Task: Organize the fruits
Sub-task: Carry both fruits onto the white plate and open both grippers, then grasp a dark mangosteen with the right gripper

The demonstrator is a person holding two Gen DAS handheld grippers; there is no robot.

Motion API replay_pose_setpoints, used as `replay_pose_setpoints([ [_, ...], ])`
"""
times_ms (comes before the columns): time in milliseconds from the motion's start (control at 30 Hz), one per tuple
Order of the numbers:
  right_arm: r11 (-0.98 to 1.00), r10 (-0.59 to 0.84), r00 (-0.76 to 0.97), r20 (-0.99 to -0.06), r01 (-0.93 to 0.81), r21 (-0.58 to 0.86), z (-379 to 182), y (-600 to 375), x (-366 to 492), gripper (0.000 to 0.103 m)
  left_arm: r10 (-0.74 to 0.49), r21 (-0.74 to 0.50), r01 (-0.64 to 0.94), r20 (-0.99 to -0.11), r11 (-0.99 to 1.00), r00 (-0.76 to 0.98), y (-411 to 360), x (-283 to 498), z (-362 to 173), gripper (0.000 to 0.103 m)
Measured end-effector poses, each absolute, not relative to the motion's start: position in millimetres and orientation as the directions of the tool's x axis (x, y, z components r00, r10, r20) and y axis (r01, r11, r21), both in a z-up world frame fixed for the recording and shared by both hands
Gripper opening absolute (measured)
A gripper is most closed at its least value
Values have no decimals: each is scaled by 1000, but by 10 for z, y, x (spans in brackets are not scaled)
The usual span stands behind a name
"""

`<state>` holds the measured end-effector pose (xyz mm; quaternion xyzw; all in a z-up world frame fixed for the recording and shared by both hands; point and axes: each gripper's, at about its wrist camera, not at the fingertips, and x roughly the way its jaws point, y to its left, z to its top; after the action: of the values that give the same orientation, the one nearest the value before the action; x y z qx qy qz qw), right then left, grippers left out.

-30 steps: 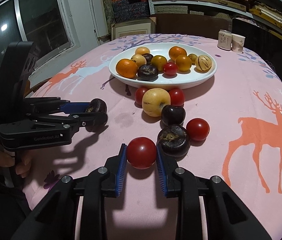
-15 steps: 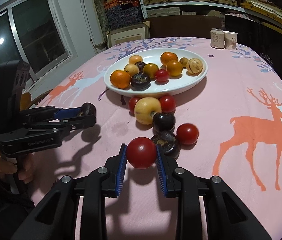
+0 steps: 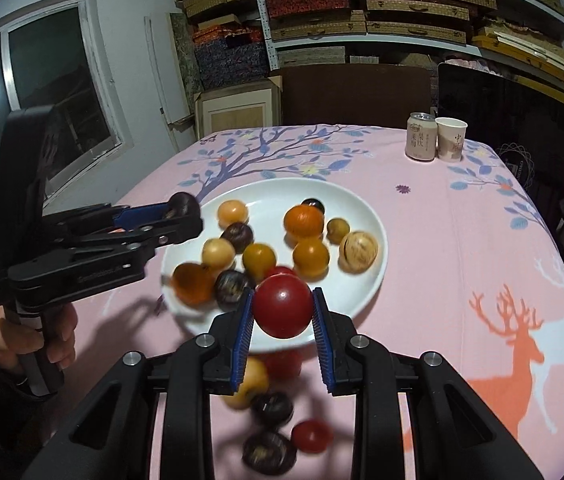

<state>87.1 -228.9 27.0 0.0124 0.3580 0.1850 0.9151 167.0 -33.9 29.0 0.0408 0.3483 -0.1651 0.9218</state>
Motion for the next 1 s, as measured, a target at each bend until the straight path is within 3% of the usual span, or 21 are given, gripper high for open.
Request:
replay_pose_setpoints([
  [267, 939, 322, 635, -702, -311, 149, -61, -2159, 1456, 30, -253, -78, 302, -758, 950, 601, -529, 2616, -151, 41],
  [400, 932, 340, 628, -700, -322, 165, -130, -2132, 1499, 45, -257, -95, 286, -752, 954, 608, -459, 2661, -164, 64],
  [567, 937, 337, 655, -676, -300, 177, -53, -2254, 1283, 45, -286, -111, 297, -701, 948, 654, -341, 2260, 68, 67],
  [733, 939, 340, 664, -666, -273, 207, -80, -2448, 865, 45, -319, -67, 368, -656, 927, 684, -323, 1496, 162, 83],
  [1000, 934, 357, 643, -677, -245, 260, -315, -2631, 260, 46, -355, -11, 490, -705, 871, 614, -596, 590, -209, 83],
])
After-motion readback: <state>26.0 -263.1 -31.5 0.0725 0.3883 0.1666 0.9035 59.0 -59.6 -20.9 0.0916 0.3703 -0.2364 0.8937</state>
